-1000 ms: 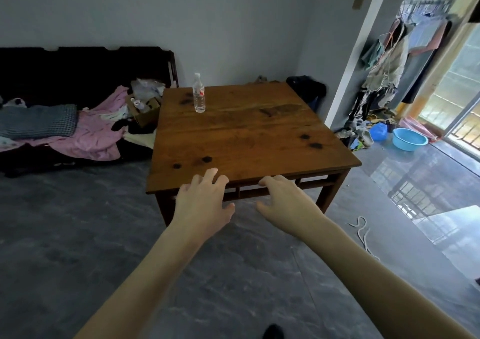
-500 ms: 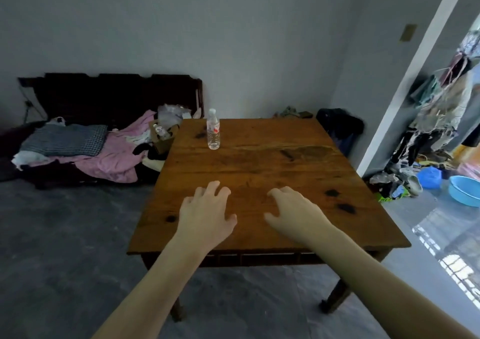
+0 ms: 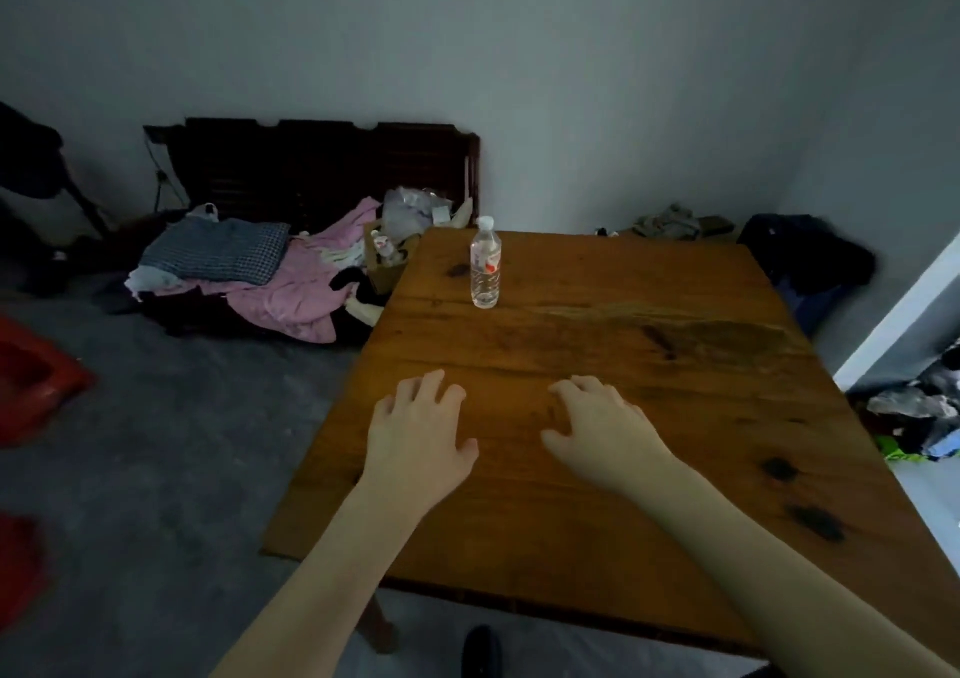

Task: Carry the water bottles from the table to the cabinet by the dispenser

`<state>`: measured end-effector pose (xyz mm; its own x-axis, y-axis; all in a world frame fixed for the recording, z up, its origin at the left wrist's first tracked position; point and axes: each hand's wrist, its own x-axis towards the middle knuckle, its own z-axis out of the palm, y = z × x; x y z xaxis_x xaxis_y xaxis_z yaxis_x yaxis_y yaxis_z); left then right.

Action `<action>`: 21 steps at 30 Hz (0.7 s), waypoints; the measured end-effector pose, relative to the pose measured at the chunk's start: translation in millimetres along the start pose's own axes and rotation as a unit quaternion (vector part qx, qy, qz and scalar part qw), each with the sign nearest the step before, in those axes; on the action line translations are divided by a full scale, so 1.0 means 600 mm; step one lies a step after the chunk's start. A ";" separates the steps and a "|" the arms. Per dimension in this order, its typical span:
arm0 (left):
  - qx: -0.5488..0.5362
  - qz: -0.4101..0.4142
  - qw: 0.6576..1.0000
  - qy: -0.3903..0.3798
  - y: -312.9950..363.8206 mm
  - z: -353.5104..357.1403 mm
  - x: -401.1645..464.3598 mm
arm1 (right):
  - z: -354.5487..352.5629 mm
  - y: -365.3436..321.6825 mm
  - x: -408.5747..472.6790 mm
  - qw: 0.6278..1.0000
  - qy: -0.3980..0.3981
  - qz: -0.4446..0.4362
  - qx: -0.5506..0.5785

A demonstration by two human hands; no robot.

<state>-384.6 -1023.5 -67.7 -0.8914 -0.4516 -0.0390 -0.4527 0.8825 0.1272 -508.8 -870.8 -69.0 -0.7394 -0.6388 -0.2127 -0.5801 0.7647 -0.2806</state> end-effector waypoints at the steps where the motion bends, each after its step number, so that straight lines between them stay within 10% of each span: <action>1: -0.002 0.001 1.000 0.003 -0.001 0.000 0.024 | -0.005 0.001 0.023 1.000 0.000 -0.001 -0.005; 21: -0.023 0.028 0.997 -0.075 -0.018 0.022 0.446 | -0.088 0.053 0.404 0.998 -0.042 0.045 -0.013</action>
<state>-618.6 -1152.4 -92.3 -0.9100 -0.3743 -0.1782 -0.4041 0.8970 0.1792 -724.5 -997.2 -80.1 -0.7583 -0.5715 -0.3138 -0.5224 0.8205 -0.2319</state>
